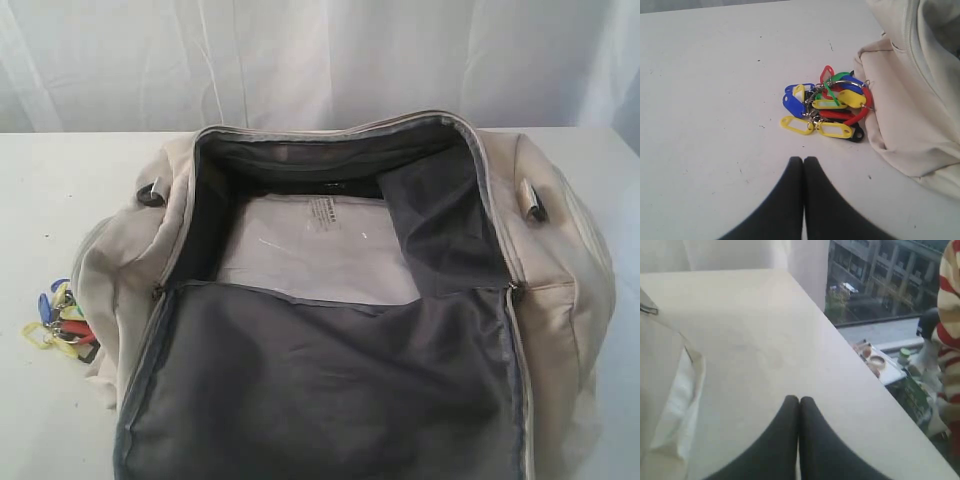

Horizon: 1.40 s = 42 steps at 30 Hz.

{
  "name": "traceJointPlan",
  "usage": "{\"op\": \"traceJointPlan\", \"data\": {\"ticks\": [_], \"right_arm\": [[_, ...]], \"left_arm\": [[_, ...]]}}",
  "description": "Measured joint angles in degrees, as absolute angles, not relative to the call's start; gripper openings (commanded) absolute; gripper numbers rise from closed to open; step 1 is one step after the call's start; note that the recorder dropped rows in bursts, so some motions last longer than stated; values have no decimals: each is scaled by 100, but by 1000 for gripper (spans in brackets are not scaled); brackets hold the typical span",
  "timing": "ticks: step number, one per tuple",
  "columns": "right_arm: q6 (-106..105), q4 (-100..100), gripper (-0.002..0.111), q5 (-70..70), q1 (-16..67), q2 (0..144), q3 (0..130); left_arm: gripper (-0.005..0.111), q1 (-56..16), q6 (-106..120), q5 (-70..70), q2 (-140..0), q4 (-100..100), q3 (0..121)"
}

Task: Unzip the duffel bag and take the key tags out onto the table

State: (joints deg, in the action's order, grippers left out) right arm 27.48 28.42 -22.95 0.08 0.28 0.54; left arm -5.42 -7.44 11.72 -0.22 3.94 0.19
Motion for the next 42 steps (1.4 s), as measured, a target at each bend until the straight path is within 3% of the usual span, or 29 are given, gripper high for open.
{"op": "traceJointPlan", "data": {"ticks": [5, 12, 31, 34, 39, 42], "right_arm": [[2770, 2877, 0, -1476, 224, 28, 24], [2786, 2898, 0, -1353, 801, 28, 24], [2830, 2692, 0, -1375, 802, 28, 15], [2830, 2008, 0, -1386, 802, 28, 15], [2840, -786, 0, -1557, 802, 28, 15], [2840, -989, 0, -1581, 802, 28, 15]], "left_arm": [[0, -542, -744, 1172, -22, 394, 19], [0, -542, -744, 1172, -22, 394, 19], [0, -542, -744, 1172, -22, 394, 19], [0, -542, -744, 1172, -22, 394, 19], [0, -542, -744, 1172, -22, 394, 19], [0, -542, -744, 1172, -22, 394, 19]]}}
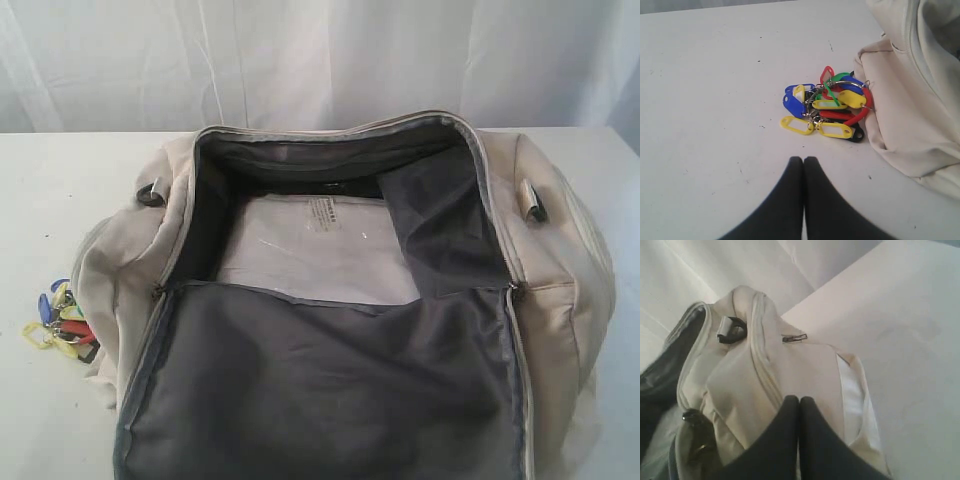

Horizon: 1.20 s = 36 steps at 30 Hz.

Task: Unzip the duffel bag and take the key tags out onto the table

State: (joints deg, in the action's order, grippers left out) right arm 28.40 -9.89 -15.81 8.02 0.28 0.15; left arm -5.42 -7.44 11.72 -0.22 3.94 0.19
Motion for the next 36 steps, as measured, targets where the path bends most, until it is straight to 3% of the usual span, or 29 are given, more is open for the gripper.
{"op": "traceJointPlan", "data": {"ticks": [29, 36], "right_arm": [[2833, -40, 0, -1714, 636, 28, 15], [-328, 132, 0, -1845, 636, 28, 15]], "left_arm": [[0, -542, -744, 1172, -22, 394, 19], [0, -542, -744, 1172, -22, 394, 19]]}}
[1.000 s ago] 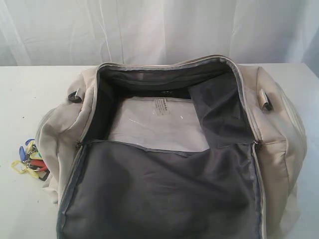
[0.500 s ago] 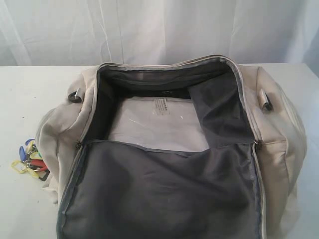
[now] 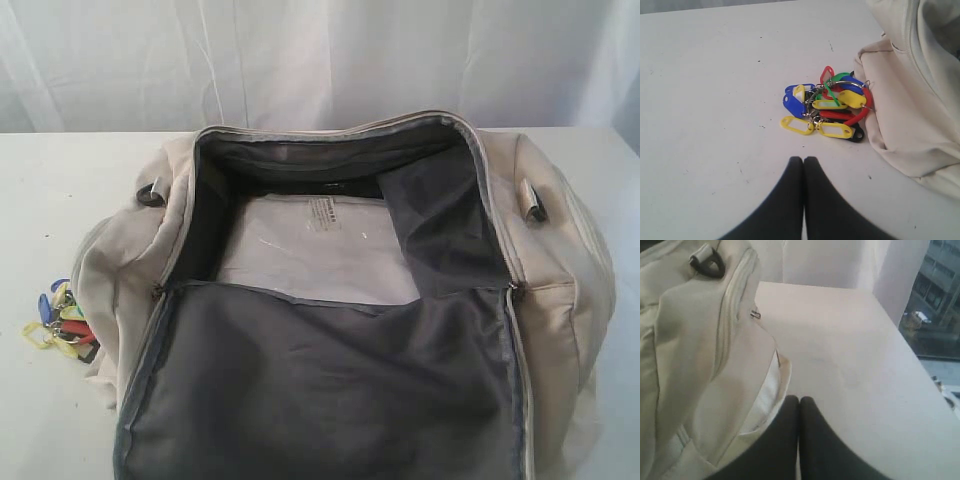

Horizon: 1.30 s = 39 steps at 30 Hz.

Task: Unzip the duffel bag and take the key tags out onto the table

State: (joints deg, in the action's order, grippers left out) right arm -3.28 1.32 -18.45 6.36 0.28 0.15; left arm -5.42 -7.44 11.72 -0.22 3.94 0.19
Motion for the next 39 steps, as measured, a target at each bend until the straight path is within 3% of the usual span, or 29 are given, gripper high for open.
{"op": "traceJointPlan", "data": {"ticks": [39], "right_arm": [[-158, 153, 0, -1845, 636, 28, 15]], "left_arm": [[0, -147, -744, 1172, -22, 394, 19]]}}
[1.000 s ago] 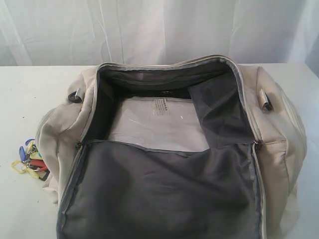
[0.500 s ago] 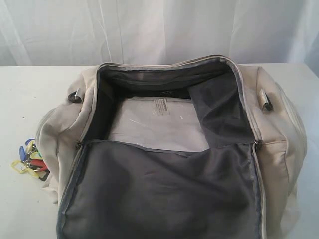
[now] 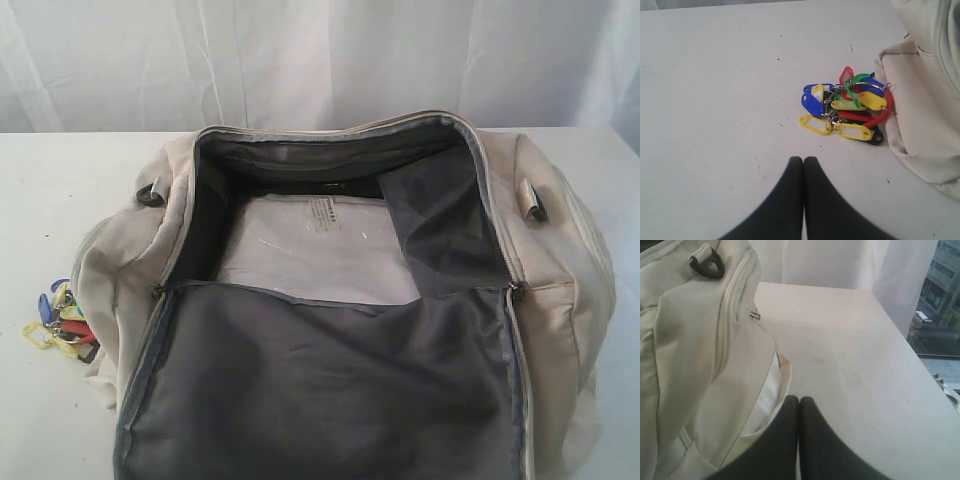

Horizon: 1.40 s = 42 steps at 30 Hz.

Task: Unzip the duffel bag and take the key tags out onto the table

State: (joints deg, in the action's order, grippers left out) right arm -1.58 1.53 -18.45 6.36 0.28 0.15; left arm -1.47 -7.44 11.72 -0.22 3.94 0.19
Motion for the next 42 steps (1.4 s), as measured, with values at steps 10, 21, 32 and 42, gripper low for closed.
{"op": "traceJointPlan", "data": {"ticks": [10, 21, 32, 42], "right_arm": [[-158, 153, 0, -1845, 636, 28, 15], [-158, 153, 0, -1845, 636, 28, 15], [-158, 153, 0, -1845, 636, 28, 15], [-158, 153, 0, -1845, 636, 28, 15]], "left_arm": [[0, -147, -744, 1172, -22, 394, 19], [0, -147, -744, 1172, -22, 394, 19], [0, -147, -744, 1172, -22, 394, 19], [0, -24, -744, 1172, -22, 394, 19]]}}
